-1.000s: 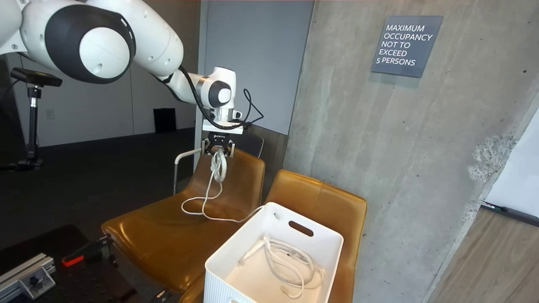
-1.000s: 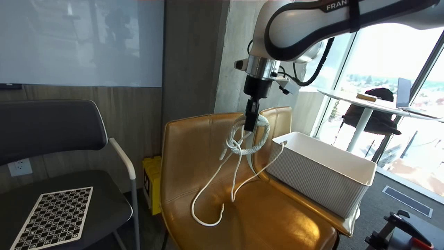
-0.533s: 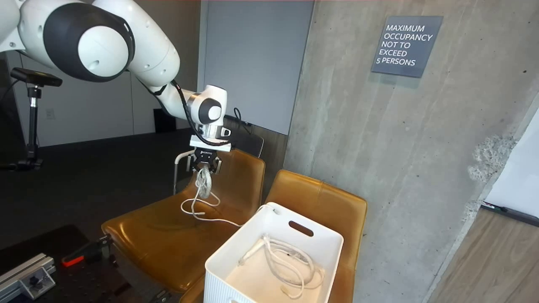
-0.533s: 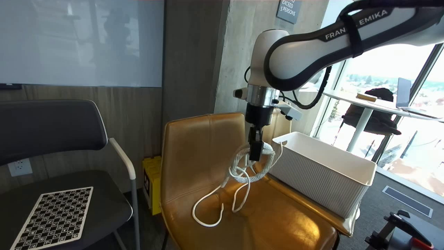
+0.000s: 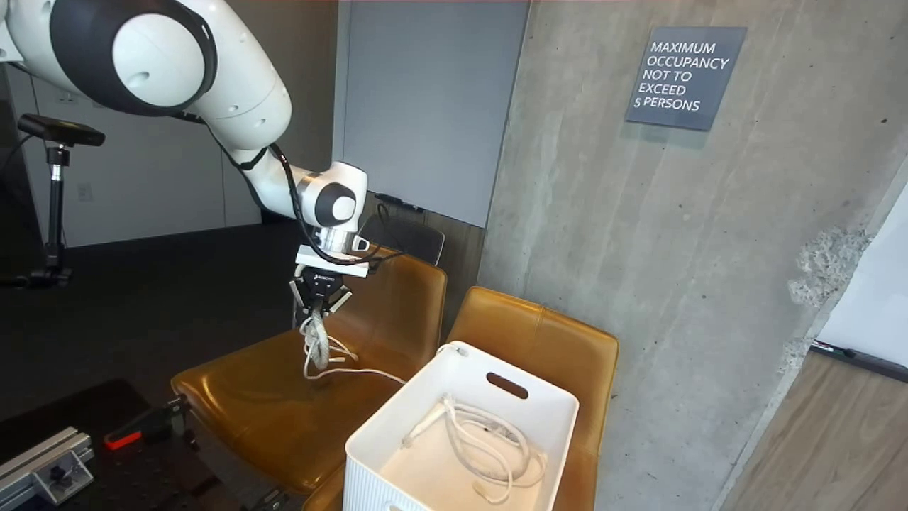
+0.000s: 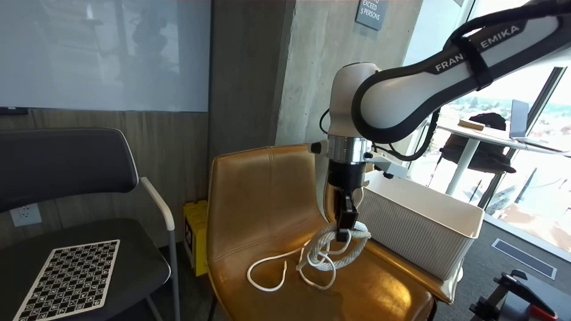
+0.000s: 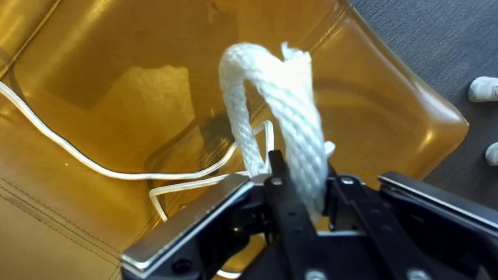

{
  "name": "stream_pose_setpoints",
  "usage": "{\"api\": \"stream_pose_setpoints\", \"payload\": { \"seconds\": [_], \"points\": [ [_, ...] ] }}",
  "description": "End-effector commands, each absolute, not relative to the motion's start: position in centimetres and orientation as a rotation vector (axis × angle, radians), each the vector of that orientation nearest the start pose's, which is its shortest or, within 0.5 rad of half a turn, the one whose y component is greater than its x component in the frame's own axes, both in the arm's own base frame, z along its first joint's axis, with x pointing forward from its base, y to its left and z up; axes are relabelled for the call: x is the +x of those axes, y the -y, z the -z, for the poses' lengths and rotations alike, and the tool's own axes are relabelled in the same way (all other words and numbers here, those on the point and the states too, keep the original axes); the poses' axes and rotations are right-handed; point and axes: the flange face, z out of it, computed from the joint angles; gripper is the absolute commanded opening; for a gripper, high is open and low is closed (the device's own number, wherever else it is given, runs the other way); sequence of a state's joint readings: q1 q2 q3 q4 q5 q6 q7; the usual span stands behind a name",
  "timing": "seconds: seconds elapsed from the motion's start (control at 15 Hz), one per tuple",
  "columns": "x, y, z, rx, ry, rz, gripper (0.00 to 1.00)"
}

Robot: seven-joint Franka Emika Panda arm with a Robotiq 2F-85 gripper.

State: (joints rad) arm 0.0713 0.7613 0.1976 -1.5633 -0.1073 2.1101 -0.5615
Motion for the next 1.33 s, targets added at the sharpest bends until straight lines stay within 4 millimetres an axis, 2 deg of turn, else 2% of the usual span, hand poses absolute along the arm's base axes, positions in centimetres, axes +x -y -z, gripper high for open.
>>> {"api": "stream_pose_setpoints", "payload": {
  "seconds": [0.0,0.27,0.4,0.53,0.67,0.93,1.27],
  "points": [
    [66.0,-13.4,-21.7,-2.760,1.287,-0.249,0.54],
    [67.8,-10.8,-25.2,-2.748,1.399,-0.164,0.82],
    [68.7,-9.8,-25.8,-2.697,1.570,-0.145,0.96],
    [69.4,-8.8,-25.5,-2.636,1.732,-0.175,1.00],
    [69.7,-7.6,-24.4,-2.577,1.880,-0.239,1.00],
    [70.4,-5.1,-20.4,-2.440,2.153,-0.404,1.00],
    [71.5,-4.6,-16.0,-2.261,2.457,-0.607,1.00]
  ]
}}
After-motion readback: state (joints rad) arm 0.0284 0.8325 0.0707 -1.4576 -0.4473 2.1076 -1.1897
